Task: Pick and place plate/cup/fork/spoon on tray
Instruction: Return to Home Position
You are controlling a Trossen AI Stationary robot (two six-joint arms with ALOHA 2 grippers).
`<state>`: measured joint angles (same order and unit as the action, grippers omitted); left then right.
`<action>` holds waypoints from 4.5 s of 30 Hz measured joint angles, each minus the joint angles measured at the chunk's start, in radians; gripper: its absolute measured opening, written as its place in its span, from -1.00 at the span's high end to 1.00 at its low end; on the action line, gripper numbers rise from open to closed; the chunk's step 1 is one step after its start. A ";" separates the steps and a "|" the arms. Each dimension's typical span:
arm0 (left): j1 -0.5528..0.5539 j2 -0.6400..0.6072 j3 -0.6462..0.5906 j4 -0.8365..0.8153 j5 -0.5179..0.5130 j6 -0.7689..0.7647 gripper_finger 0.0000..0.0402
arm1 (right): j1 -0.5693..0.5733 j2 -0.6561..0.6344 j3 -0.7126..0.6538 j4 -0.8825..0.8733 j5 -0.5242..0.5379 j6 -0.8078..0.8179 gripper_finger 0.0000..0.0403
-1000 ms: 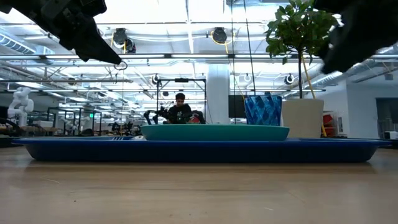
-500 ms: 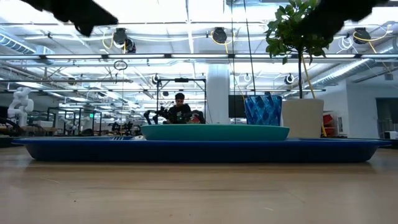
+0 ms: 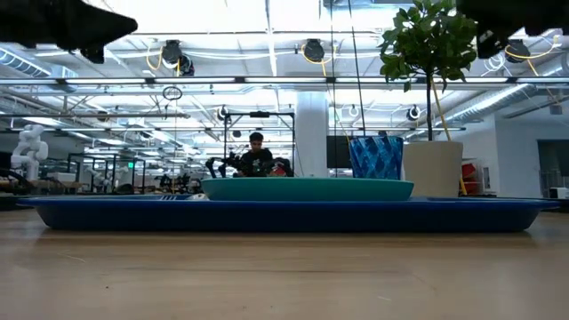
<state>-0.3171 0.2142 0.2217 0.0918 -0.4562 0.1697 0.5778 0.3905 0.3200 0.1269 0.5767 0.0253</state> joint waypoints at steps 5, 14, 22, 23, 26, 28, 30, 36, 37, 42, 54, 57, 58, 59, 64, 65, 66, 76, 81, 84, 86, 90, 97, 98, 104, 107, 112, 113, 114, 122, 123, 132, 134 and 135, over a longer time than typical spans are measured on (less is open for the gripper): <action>0.092 -0.091 -0.070 -0.004 0.148 0.011 0.90 | -0.052 -0.167 -0.079 0.013 -0.084 -0.040 1.00; 0.268 -0.104 -0.074 -0.105 0.410 -0.056 0.95 | -0.158 -0.235 -0.129 -0.051 -0.222 0.014 1.00; 0.367 -0.106 -0.164 -0.048 0.451 -0.136 0.96 | -0.224 -0.238 -0.192 -0.032 -0.297 0.033 1.00; 0.376 -0.106 -0.189 -0.013 0.465 -0.146 0.97 | -0.231 -0.243 -0.196 -0.032 -0.311 0.039 1.00; 0.395 -0.106 -0.212 -0.004 0.495 -0.167 0.98 | -0.245 -0.262 -0.203 -0.034 -0.346 0.047 1.00; 0.403 -0.108 -0.212 0.001 0.501 -0.169 0.97 | -0.253 -0.280 -0.203 -0.047 -0.346 0.050 1.00; 0.404 -0.116 -0.212 0.001 0.509 -0.160 0.98 | -0.259 -0.296 -0.203 -0.063 -0.346 0.050 1.00; 0.404 -0.117 -0.212 -0.057 0.509 -0.156 0.96 | -0.265 -0.326 -0.204 -0.117 -0.345 0.067 1.00; 0.404 -0.117 -0.212 -0.060 0.509 -0.160 0.96 | -0.265 -0.330 -0.208 -0.108 -0.346 0.067 1.00; 0.404 -0.117 -0.212 -0.059 0.509 -0.173 0.98 | -0.265 -0.356 -0.274 -0.038 -0.345 0.064 1.00; 0.404 -0.117 -0.212 -0.034 0.508 -0.160 0.92 | -0.340 -0.369 -0.302 0.015 -0.369 0.023 1.00; 0.404 -0.117 -0.212 -0.036 0.508 -0.154 0.92 | -0.390 -0.370 -0.302 0.020 -0.432 0.039 1.00; 0.404 -0.117 -0.212 -0.037 0.508 -0.150 0.93 | -0.405 -0.370 -0.303 0.018 -0.452 0.044 1.00; 0.404 -0.117 -0.212 -0.037 0.508 -0.148 0.94 | -0.418 -0.370 -0.303 0.018 -0.468 0.049 1.00; 0.404 -0.117 -0.212 -0.049 0.500 -0.146 0.98 | -0.441 -0.370 -0.303 0.019 -0.499 0.059 1.00; 0.404 -0.116 -0.212 -0.051 0.500 -0.146 0.97 | -0.441 -0.370 -0.303 0.019 -0.500 0.067 1.00; 0.404 -0.116 -0.212 -0.052 0.500 -0.146 0.95 | -0.441 -0.370 -0.303 0.015 -0.501 0.081 1.00; 0.404 -0.116 -0.212 -0.060 0.500 -0.146 0.85 | -0.439 -0.370 -0.305 -0.030 -0.501 0.168 1.00; 0.404 -0.116 -0.212 -0.059 0.500 -0.146 0.85 | -0.439 -0.370 -0.305 -0.030 -0.501 0.165 1.00; 0.404 -0.116 -0.212 -0.059 0.499 -0.147 0.85 | -0.439 -0.370 -0.305 -0.030 -0.501 0.165 1.00; 0.404 -0.116 -0.212 -0.059 0.499 -0.147 0.85 | -0.439 -0.370 -0.305 -0.030 -0.501 0.165 1.00; 0.404 -0.116 -0.212 -0.059 0.499 -0.148 0.85 | -0.439 -0.370 -0.305 -0.030 -0.501 0.165 1.00; 0.404 -0.116 -0.212 -0.059 0.499 -0.148 0.85 | -0.439 -0.370 -0.305 -0.030 -0.500 0.165 1.00; 0.404 -0.116 -0.212 -0.059 0.499 -0.149 0.85 | -0.439 -0.370 -0.305 -0.030 -0.501 0.165 1.00; 0.404 -0.116 -0.212 -0.059 0.499 -0.148 0.85 | -0.439 -0.370 -0.305 -0.030 -0.500 0.165 1.00; 0.404 -0.116 -0.212 -0.059 0.499 -0.148 0.85 | -0.439 -0.370 -0.305 -0.030 -0.500 0.165 1.00; 0.404 -0.116 -0.212 -0.058 0.499 -0.148 0.85 | -0.439 -0.370 -0.305 -0.030 -0.500 0.165 1.00; 0.404 -0.116 -0.212 -0.059 0.499 -0.148 0.85 | -0.439 -0.370 -0.305 -0.030 -0.500 0.165 1.00; 0.404 -0.116 -0.212 -0.059 0.499 -0.148 0.85 | -0.439 -0.370 -0.305 -0.030 -0.500 0.165 1.00; 0.404 -0.116 -0.212 -0.059 0.499 -0.148 0.85 | -0.439 -0.370 -0.305 -0.030 -0.500 0.165 1.00; 0.404 -0.116 -0.212 -0.058 0.499 -0.148 0.85 | -0.439 -0.370 -0.305 -0.030 -0.500 0.165 1.00; 0.404 -0.116 -0.212 -0.059 0.499 -0.148 0.85 | -0.439 -0.370 -0.305 -0.029 -0.500 0.165 1.00; 0.404 -0.116 -0.212 -0.059 0.499 -0.148 0.85 | -0.439 -0.370 -0.305 -0.030 -0.500 0.165 1.00; 0.404 -0.116 -0.212 -0.059 0.499 -0.148 0.85 | -0.439 -0.370 -0.305 -0.030 -0.500 0.165 1.00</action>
<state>0.0868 0.0978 0.0101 0.0330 0.0429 0.0216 0.1387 0.0208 0.0151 0.0971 0.0766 0.1902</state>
